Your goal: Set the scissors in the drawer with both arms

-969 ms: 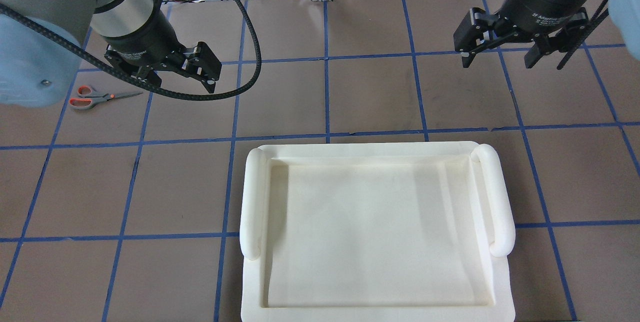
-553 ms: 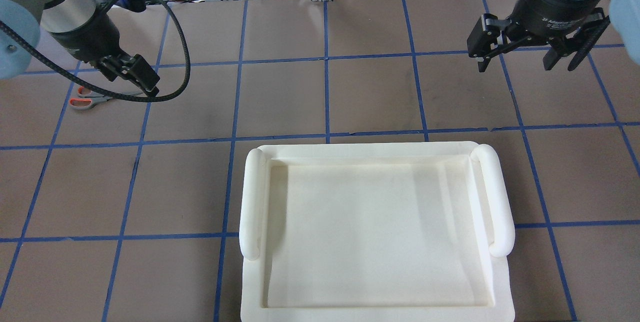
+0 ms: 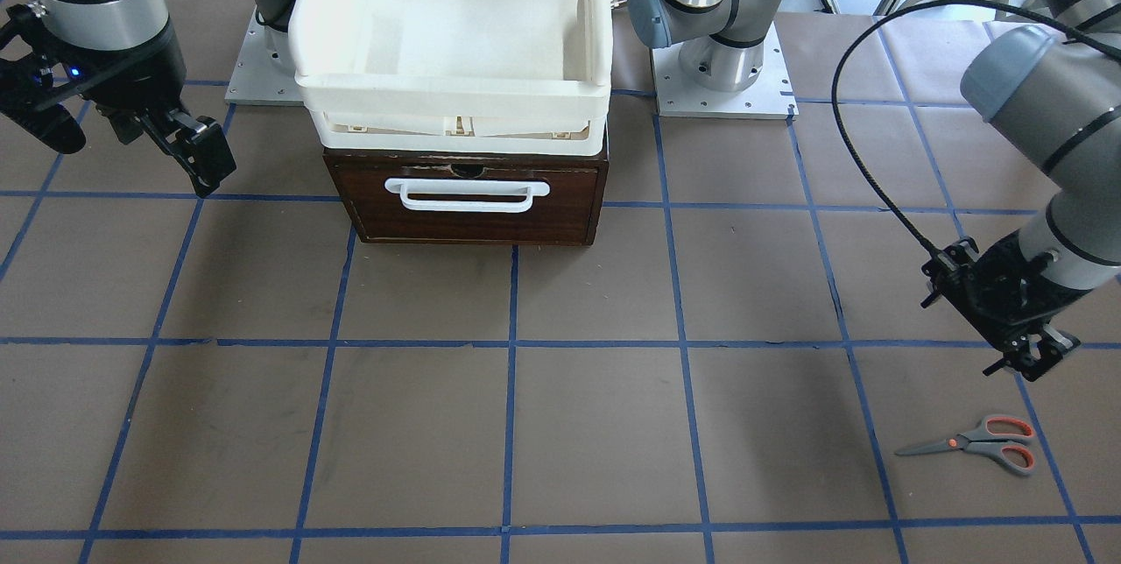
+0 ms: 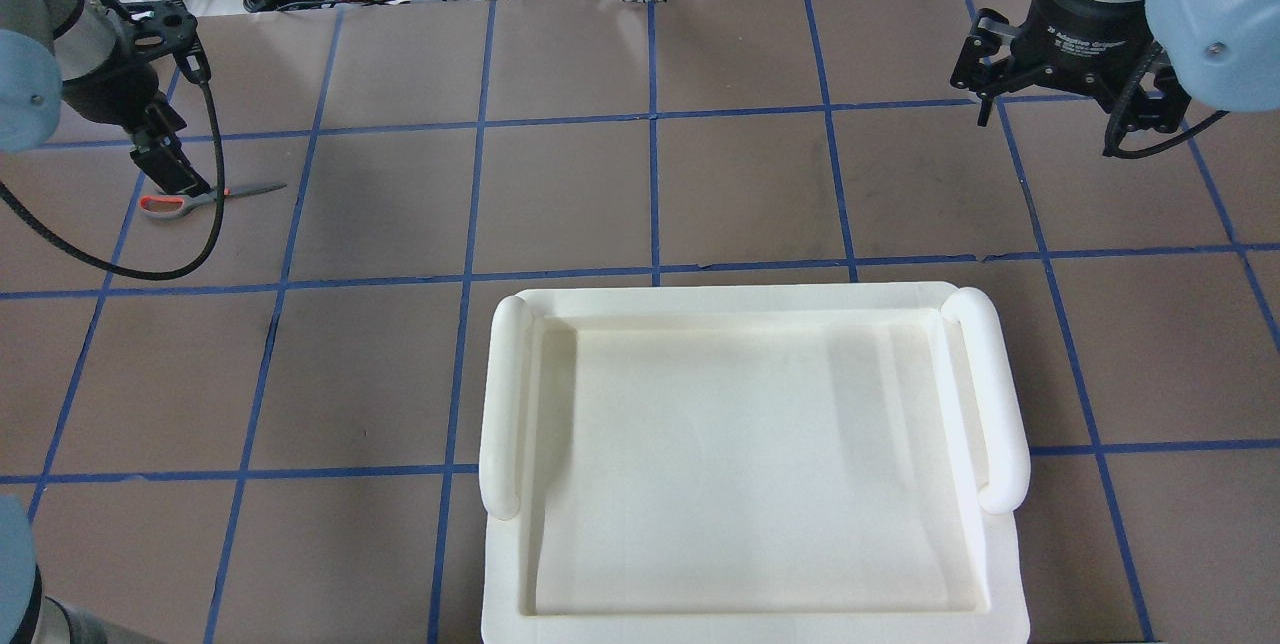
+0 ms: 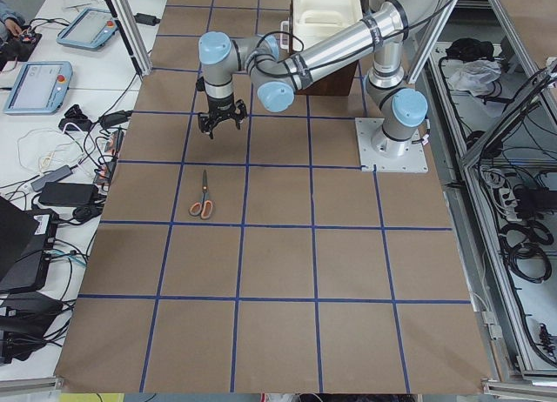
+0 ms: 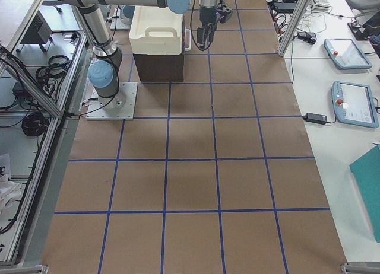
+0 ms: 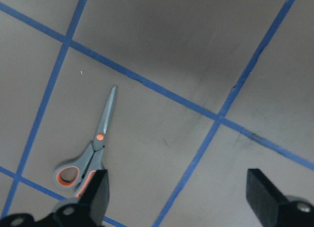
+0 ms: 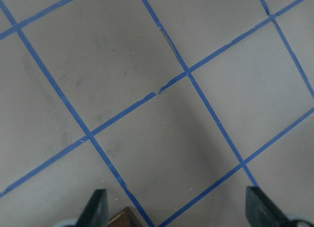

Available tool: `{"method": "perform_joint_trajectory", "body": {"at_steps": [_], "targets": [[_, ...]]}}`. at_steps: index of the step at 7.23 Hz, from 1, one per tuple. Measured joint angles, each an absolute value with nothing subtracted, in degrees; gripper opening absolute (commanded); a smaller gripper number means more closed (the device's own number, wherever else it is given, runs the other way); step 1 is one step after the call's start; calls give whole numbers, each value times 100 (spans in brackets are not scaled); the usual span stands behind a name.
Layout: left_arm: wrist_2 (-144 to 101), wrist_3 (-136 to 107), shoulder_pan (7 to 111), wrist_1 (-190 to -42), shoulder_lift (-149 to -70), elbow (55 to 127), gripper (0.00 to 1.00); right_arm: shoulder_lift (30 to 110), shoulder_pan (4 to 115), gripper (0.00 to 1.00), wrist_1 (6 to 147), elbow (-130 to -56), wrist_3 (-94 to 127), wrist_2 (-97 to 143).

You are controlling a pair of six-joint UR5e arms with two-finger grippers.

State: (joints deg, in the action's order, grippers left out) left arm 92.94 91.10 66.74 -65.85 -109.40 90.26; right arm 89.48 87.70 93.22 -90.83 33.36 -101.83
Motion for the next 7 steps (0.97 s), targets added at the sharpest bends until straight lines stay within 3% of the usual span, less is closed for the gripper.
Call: {"method": "perform_joint_trajectory", "body": {"at_steps": [3, 7], "targets": [[9294, 11255, 6328, -6267, -11871, 8606, 100, 8780, 8892, 100, 9579, -9068, 5654, -9319], [9023, 11830, 6136, -5741, -12581, 8370, 99, 8294, 9718, 100, 9859, -9056, 7859, -9159]]}}
